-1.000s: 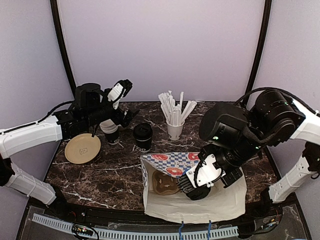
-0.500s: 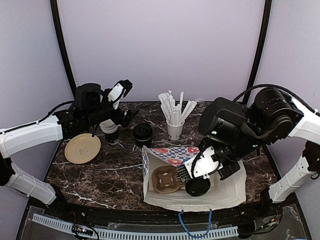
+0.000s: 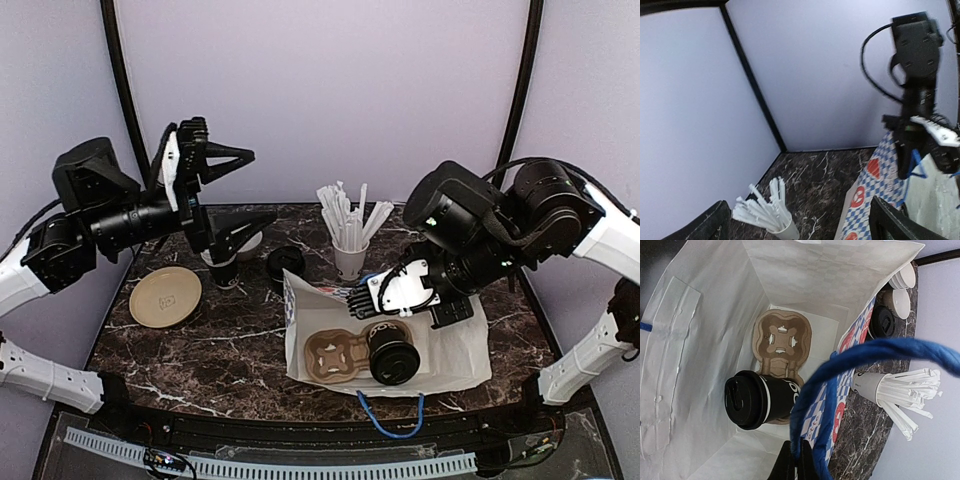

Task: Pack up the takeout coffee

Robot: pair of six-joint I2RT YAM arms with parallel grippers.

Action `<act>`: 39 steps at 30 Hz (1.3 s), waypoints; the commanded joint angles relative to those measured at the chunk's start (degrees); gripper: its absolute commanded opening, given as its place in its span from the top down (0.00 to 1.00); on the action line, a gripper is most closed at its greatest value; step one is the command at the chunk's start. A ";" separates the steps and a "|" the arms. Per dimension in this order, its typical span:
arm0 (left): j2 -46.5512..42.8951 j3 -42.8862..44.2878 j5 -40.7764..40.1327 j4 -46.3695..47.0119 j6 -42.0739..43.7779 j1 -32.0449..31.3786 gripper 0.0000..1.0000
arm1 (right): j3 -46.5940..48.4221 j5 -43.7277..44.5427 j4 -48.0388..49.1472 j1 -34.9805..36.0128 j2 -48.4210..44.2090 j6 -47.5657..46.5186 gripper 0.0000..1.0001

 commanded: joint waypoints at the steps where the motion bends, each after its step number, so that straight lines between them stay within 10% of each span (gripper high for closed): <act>1: -1.31 2.43 -4.84 -11.38 4.83 -10.75 0.01 | 2.31 -1.10 1.65 -1.37 -0.55 1.72 1.00; 10: 1.21 3.79 -21.64 -21.62 14.97 -29.80 0.14 | 7.01 -3.82 1.21 -4.14 1.17 4.09 1.00; 24: 24.41 20.06 -20.90 -32.53 31.69 -32.55 0.28 | 9.74 -11.42 -0.07 -4.42 2.22 6.44 1.00; 39: 45.11 24.46 -23.86 -25.22 44.90 -31.67 0.06 | 7.78 -17.77 -0.05 -4.31 0.77 6.88 1.00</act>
